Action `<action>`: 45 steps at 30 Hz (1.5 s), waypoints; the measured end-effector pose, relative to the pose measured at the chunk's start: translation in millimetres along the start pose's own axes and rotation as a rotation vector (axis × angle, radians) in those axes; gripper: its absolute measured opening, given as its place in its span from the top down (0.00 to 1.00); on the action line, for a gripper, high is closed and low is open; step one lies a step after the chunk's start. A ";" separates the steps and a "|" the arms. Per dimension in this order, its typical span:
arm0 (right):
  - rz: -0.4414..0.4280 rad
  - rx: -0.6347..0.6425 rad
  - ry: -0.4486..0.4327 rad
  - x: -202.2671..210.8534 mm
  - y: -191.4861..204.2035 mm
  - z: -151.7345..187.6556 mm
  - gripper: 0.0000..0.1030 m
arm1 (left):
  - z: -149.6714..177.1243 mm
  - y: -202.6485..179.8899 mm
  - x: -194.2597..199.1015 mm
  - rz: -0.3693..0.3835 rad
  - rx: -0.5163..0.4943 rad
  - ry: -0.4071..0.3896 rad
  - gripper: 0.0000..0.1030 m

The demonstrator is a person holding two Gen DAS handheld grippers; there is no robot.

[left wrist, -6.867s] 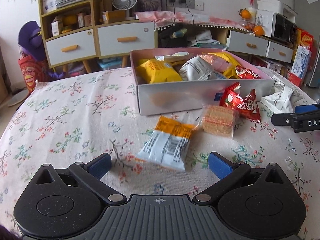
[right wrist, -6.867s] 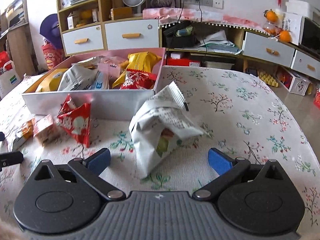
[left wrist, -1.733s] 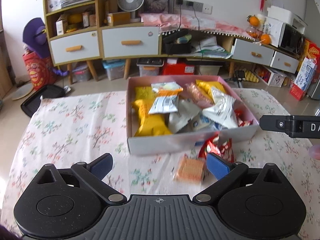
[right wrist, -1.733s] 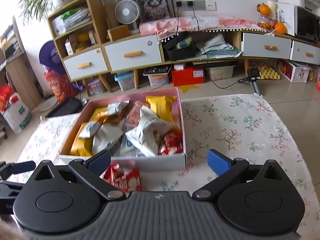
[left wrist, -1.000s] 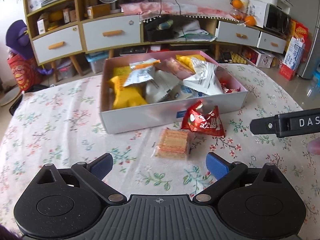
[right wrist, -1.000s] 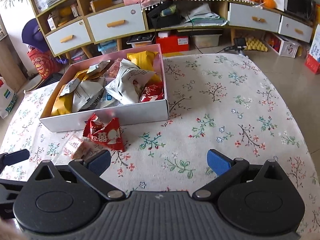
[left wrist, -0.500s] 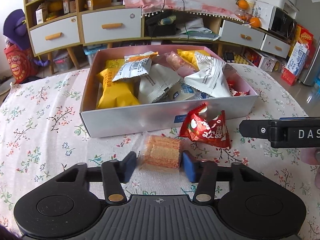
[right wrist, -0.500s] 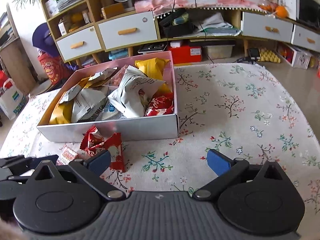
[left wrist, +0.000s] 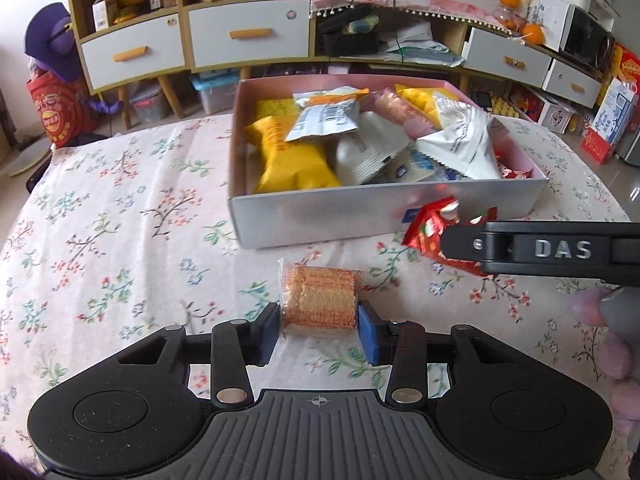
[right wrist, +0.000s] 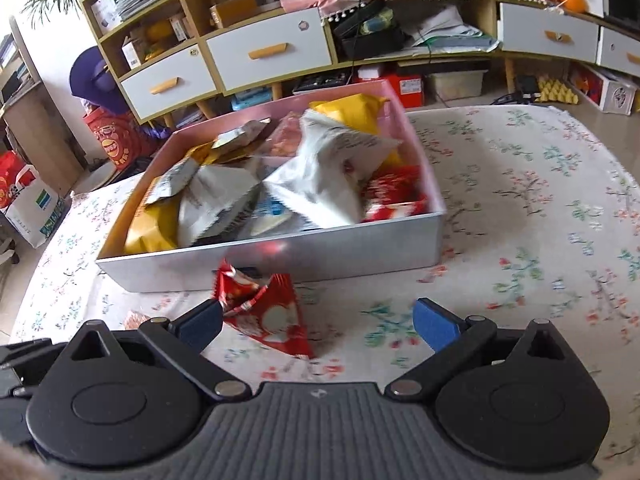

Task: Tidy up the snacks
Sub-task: 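Grasp the square wafer cake with the left tool while the right tool grasps the red packet, then carry the wafer cake and red packet into the pink box and open both tools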

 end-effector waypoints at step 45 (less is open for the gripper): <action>-0.130 0.044 -0.026 36.3 9.3 -23.5 0.66 | -13.1 38.3 39.8 0.012 0.183 -0.039 0.62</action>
Point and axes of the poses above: each gripper's, at about its wrist camera, not at the fingertips, and x roughly against the way its jaws point, y to its left, z to its underside, the point moved 6 cm from there along -x, roughly the way its jaws point, and after that the axes turned 8 degrees about -z, right-handed, at the moved point
